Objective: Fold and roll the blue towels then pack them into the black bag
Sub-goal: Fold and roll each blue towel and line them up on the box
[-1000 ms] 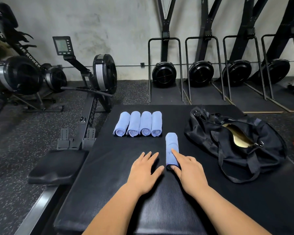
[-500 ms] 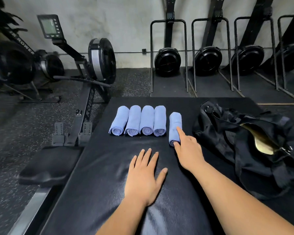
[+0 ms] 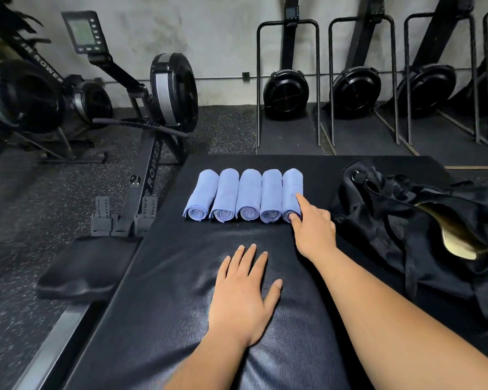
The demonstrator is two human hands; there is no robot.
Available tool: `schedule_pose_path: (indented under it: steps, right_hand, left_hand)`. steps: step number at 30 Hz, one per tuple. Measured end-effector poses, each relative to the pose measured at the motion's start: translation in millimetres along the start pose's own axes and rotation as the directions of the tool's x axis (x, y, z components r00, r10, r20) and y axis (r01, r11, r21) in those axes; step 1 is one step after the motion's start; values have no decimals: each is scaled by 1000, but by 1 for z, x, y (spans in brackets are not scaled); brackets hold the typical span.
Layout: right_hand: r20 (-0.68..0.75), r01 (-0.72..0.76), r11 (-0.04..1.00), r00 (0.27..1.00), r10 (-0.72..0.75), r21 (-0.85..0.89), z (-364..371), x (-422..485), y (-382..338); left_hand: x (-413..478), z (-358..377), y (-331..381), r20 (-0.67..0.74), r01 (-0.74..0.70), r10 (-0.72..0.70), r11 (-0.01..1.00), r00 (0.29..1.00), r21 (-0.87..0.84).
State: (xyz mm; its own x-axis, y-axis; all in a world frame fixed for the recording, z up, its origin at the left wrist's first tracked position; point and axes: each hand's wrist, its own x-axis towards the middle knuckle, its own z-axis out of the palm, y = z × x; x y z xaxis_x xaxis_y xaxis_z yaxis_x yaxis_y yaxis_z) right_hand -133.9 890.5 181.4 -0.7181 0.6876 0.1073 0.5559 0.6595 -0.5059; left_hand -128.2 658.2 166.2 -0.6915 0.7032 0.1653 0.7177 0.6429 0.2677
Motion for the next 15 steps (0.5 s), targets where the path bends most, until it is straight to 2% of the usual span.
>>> schedule_pose_path:
  steps: [8, 15]
  right_hand:
    - [47, 26, 1000, 999, -25, -13, -4, 2, 1]
    - [39, 53, 995, 998, -57, 85, -6, -5, 6]
  left_hand:
    - [-1, 0, 0, 0, 3, -3, 1000, 1000, 2]
    - [0, 2, -1, -3, 4, -4, 1000, 1000, 1]
